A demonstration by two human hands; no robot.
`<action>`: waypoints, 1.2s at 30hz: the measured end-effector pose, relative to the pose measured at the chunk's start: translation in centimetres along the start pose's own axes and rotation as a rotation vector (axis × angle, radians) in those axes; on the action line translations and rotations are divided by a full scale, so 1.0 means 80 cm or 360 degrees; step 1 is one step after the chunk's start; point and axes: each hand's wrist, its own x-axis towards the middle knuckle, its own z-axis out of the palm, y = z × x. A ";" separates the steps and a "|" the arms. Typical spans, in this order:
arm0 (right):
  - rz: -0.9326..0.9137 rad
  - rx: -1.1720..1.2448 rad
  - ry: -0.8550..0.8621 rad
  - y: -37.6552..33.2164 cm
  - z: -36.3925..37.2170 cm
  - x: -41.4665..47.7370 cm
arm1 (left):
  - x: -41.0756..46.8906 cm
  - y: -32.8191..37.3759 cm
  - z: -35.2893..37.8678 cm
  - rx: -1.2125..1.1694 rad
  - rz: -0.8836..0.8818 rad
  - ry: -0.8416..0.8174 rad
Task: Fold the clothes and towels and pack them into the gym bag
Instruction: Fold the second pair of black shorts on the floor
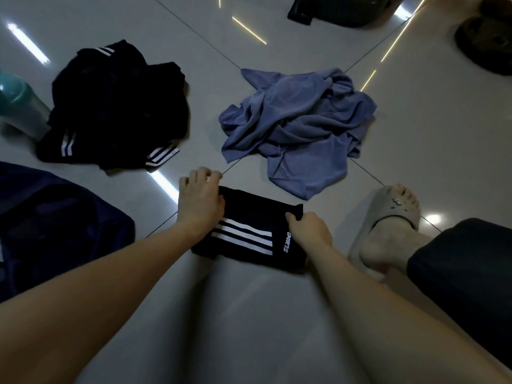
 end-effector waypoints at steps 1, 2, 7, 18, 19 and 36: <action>-0.0013 -0.0073 0.0061 0.001 0.001 -0.002 | -0.005 0.006 -0.001 -0.0077 0.0161 0.0115; -0.0029 -0.0131 0.0114 0.001 0.002 -0.004 | -0.011 0.013 0.000 -0.0134 0.0363 0.0163; -0.0272 -0.0216 0.0557 0.004 0.007 -0.009 | -0.040 0.029 0.035 0.0103 0.0579 -0.0286; -0.1192 -0.0721 0.0446 0.020 0.071 -0.019 | -0.056 0.013 0.064 0.0011 0.0436 -0.0253; -0.1176 -0.0736 0.0465 0.029 0.072 -0.016 | -0.060 0.008 0.065 0.0004 0.0414 -0.0211; -0.1079 -0.0872 0.0316 0.018 0.067 -0.024 | -0.080 0.016 0.018 -0.0413 -0.0219 -0.0018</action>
